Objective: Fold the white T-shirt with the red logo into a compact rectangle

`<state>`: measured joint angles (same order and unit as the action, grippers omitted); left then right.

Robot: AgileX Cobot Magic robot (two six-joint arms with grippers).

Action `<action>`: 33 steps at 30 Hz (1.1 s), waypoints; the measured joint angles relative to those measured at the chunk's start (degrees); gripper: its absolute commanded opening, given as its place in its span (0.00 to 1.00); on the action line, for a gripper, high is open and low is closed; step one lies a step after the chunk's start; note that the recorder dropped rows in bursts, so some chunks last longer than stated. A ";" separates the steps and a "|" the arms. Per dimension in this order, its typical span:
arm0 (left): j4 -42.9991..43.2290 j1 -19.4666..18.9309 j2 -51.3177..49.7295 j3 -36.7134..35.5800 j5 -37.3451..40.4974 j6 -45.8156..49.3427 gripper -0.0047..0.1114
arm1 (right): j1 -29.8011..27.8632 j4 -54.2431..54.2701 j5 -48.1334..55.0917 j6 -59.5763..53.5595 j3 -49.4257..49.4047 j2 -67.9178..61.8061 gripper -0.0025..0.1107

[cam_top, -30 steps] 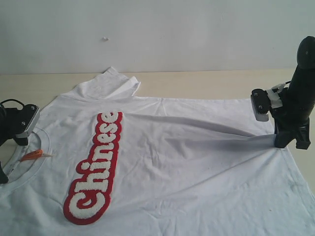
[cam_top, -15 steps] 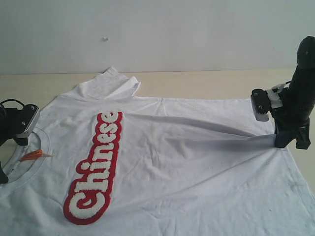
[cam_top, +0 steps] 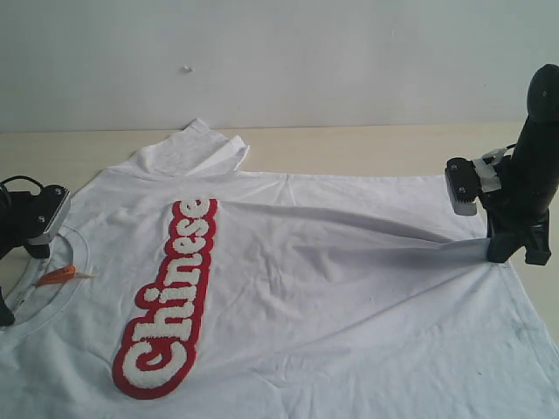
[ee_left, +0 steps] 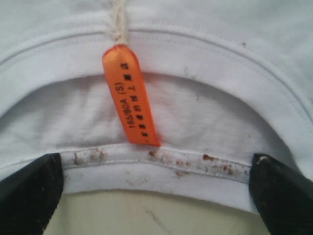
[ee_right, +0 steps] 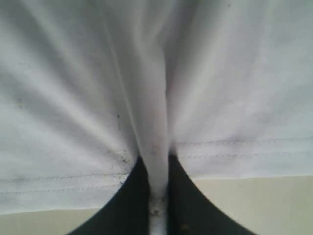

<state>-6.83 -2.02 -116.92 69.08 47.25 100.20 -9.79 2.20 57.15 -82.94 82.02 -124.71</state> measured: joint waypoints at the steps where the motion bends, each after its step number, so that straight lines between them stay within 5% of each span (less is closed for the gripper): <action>1: 0.00 0.00 0.00 0.00 0.00 0.00 0.94 | 0.00 0.00 0.00 0.00 0.00 0.00 0.03; 6: 0.00 0.00 0.00 0.00 0.00 0.00 0.93 | 0.00 0.00 0.00 0.00 0.00 0.00 0.03; 9: 0.00 0.00 0.00 -0.38 -0.39 -0.11 0.83 | 0.00 0.00 0.00 0.00 0.00 0.00 0.03; 12: 0.00 0.00 0.25 -1.45 -0.92 -0.11 0.60 | 0.00 0.00 0.00 0.00 0.00 0.00 0.03; 16: 0.00 0.00 0.58 -2.83 -0.71 -0.11 0.09 | 0.00 0.00 0.00 0.00 0.00 0.00 0.03; 17: -0.10 0.00 0.71 -3.01 -0.71 -0.11 0.05 | 0.00 0.00 0.00 0.00 0.00 0.00 0.03; 33: -0.14 0.00 0.71 -2.99 -0.81 1.14 0.05 | 0.00 0.00 0.00 0.05 0.00 0.00 0.03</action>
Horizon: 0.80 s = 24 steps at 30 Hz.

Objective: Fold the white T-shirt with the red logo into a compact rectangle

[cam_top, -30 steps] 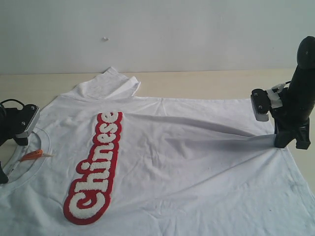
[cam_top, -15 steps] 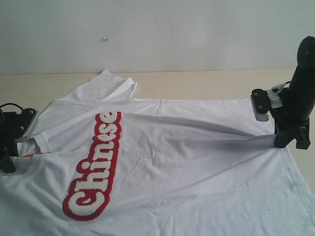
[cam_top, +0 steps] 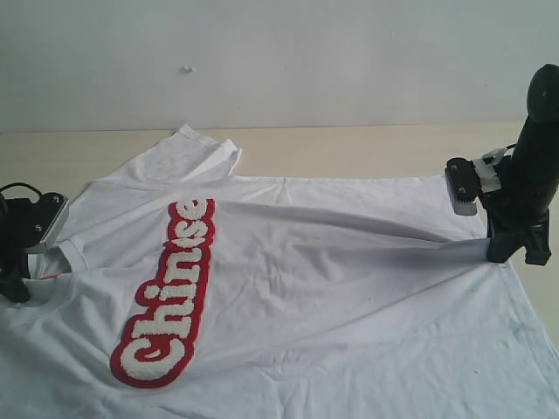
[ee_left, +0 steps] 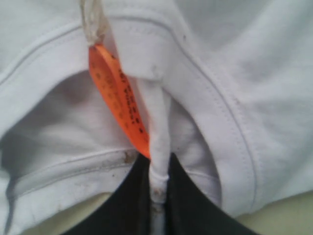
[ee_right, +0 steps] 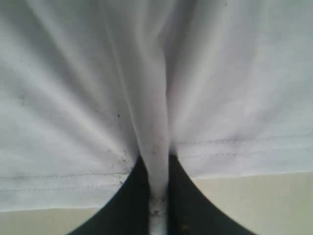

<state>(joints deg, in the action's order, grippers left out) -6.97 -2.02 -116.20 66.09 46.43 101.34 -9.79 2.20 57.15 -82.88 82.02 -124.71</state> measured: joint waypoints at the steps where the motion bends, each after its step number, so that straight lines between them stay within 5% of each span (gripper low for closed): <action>1: -0.33 0.00 0.00 0.00 0.00 0.00 0.05 | 0.00 0.00 0.00 0.00 0.00 0.00 0.03; 24: -2.17 0.00 0.00 -0.14 -0.30 -0.01 0.04 | 0.00 0.59 -0.60 4.25 0.00 0.00 0.03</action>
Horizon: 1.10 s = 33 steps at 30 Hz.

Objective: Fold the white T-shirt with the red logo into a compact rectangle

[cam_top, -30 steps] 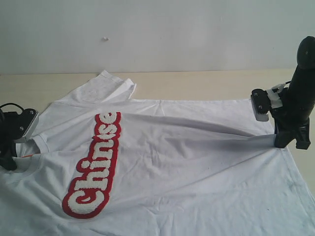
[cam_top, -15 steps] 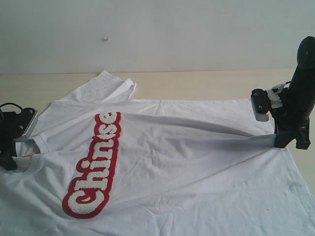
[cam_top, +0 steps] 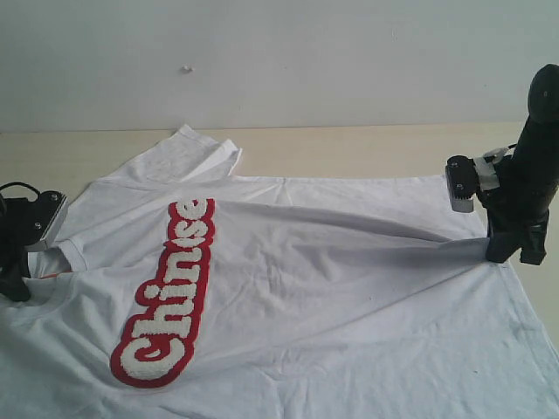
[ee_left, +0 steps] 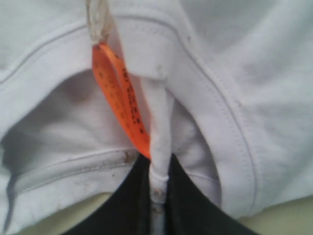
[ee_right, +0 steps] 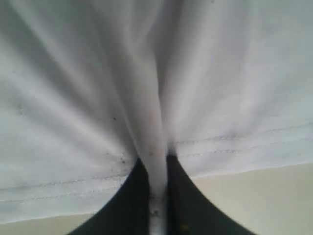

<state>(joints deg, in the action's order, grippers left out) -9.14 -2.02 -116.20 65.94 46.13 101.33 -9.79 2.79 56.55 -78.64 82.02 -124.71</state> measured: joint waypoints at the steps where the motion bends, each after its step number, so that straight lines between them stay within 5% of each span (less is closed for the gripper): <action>1: -0.41 0.00 0.00 0.00 -0.17 -0.32 0.04 | 0.00 0.27 0.00 0.99 0.00 0.00 0.03; 16: -1.45 0.00 2.28 -1.08 -4.80 -4.82 0.04 | -0.33 5.37 6.58 -0.46 -0.54 1.04 0.02; 24: 4.86 0.21 20.40 -1.16 -4.96 -19.52 0.04 | -0.11 5.88 6.13 2.86 -1.03 19.50 0.02; 33: 14.06 -2.57 37.62 -1.16 -3.74 -46.29 0.04 | -0.11 10.56 8.49 7.34 -1.05 35.11 0.02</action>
<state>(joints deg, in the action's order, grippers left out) 4.92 -4.59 -78.58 64.78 42.39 55.03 -9.90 13.35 65.05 -71.30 80.96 -89.59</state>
